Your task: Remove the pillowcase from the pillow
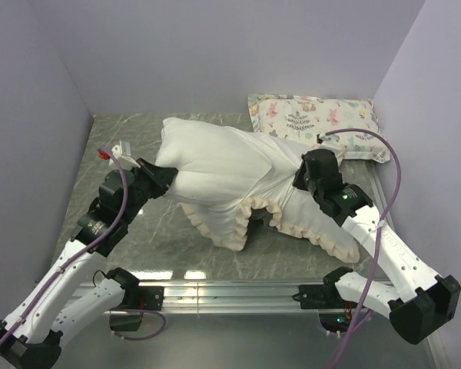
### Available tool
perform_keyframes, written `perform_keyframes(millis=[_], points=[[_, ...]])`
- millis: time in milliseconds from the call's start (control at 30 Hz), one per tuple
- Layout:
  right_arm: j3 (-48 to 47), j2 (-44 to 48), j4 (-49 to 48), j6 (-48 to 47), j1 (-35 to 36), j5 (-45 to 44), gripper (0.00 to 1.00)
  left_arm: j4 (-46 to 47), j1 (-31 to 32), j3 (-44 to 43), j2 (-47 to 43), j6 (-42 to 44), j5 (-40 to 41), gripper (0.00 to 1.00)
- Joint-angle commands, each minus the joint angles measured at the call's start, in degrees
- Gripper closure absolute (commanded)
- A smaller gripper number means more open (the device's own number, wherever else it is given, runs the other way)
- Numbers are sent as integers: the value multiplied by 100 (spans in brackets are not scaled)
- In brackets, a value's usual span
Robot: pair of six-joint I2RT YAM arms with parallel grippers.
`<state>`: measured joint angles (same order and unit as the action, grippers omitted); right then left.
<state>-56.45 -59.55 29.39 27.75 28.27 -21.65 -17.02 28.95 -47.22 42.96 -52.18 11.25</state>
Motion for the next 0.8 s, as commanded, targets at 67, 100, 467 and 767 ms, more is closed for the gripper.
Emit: perform_keyframes(millis=[67,100,467,767], points=[[344,162,-81,-164,-1357,132,100,-230,-548,-1245,-551,402,1441,99],[380,198,-117,-164,-1438,204,100,-258,-600,-1298,-604,419,1451,99],[319,839,-662,-454,-377,1718,65,-135,-671,-1281,-8,947,-605,100],[-665,385,-487,-858,398,1392,24,-249,-671,414,-893,403,-852,99]])
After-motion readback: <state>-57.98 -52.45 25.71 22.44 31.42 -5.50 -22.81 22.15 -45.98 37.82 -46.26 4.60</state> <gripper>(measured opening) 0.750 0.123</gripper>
